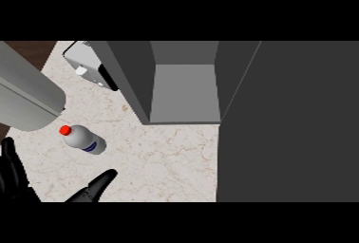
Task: Pick up the bottled water, place it into the cabinet and close the cabinet
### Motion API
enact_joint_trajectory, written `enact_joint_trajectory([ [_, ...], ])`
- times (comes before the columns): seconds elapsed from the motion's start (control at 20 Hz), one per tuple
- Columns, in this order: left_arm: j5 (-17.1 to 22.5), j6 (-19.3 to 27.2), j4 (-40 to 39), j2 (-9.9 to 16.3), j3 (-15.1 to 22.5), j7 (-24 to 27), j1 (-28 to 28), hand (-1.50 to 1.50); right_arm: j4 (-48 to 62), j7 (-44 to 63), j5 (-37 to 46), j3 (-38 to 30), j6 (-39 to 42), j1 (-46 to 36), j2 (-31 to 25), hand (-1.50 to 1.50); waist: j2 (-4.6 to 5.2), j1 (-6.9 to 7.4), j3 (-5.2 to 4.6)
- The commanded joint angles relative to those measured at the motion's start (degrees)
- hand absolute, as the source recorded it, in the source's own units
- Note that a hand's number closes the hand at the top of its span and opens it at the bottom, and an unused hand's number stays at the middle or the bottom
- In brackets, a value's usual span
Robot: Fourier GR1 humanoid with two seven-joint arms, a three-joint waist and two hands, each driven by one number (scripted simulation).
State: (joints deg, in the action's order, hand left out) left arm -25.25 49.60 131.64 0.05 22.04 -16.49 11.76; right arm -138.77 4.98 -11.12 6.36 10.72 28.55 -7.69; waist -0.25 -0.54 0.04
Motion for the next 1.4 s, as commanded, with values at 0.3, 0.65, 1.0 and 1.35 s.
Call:
enact_joint_trajectory([
  [0.3,-6.6,4.2,1.8,-0.1,9.1,-1.4,5.8,-1.50,-11.3,-1.0,-4.0,-2.3,4.3,10.9,-1.0,-1.50,0.00,0.01,-0.04],
  [0.65,-3.5,6.7,-3.9,0.0,3.1,-2.0,0.4,-1.50,-12.2,-5.9,-4.5,-2.6,8.1,18.7,-0.9,-1.50,0.04,-0.72,-0.05],
  [1.0,10.1,5.5,-7.6,0.7,-4.0,4.1,1.1,-1.50,-11.3,-11.1,-4.6,-3.2,10.9,22.1,-0.7,-1.50,0.00,-0.66,-0.16],
  [1.35,23.8,2.7,-16.9,0.0,-9.7,18.0,4.0,-1.50,-11.6,-12.8,-4.0,-3.8,11.0,23.8,-0.8,-1.50,0.03,-0.24,-0.29],
])
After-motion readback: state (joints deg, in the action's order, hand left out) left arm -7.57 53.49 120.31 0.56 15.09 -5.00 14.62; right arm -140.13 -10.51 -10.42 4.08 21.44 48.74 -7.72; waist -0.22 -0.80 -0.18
